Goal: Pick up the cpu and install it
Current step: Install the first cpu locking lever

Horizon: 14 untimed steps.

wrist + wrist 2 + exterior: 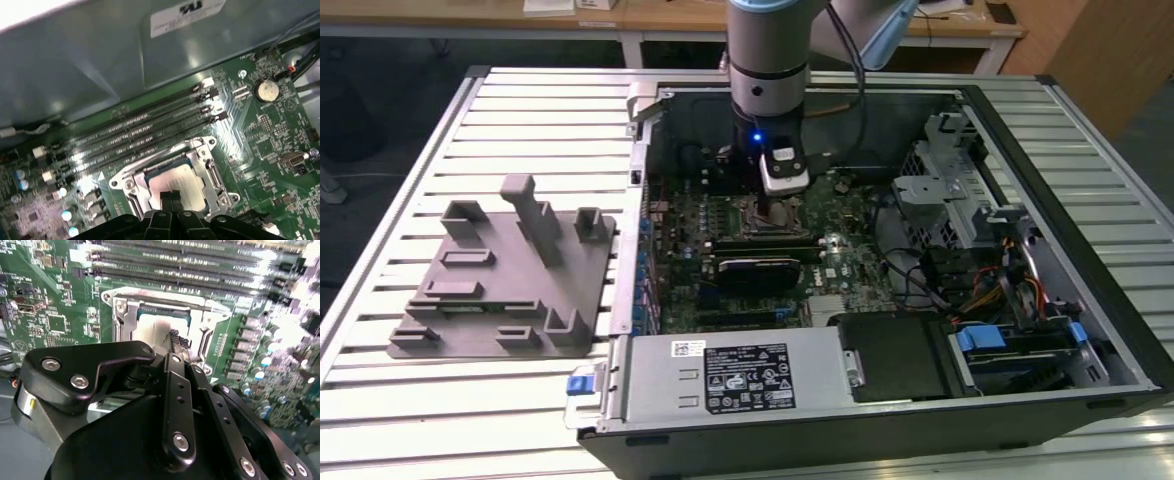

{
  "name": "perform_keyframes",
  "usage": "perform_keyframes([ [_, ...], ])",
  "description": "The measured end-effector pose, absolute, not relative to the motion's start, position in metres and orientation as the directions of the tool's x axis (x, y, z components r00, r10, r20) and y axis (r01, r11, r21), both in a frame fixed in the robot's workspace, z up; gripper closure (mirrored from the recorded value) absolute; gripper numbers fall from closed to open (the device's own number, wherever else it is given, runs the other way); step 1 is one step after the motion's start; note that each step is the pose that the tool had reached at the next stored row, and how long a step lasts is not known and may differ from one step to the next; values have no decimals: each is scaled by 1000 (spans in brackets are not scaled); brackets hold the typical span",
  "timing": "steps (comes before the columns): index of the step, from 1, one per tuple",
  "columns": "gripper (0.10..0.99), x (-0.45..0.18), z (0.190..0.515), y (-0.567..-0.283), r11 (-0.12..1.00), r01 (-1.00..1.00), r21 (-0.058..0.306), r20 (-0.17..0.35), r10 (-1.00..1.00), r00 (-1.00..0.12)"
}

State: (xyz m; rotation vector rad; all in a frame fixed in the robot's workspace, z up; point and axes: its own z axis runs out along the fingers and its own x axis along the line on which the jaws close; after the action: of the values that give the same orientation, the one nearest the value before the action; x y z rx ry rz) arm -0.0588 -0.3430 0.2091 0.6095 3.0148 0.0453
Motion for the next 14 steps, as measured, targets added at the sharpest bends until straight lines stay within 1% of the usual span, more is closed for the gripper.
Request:
perform_keyframes([
  [14,980,-48,209,-343,961,274,40,-58,276,-959],
])
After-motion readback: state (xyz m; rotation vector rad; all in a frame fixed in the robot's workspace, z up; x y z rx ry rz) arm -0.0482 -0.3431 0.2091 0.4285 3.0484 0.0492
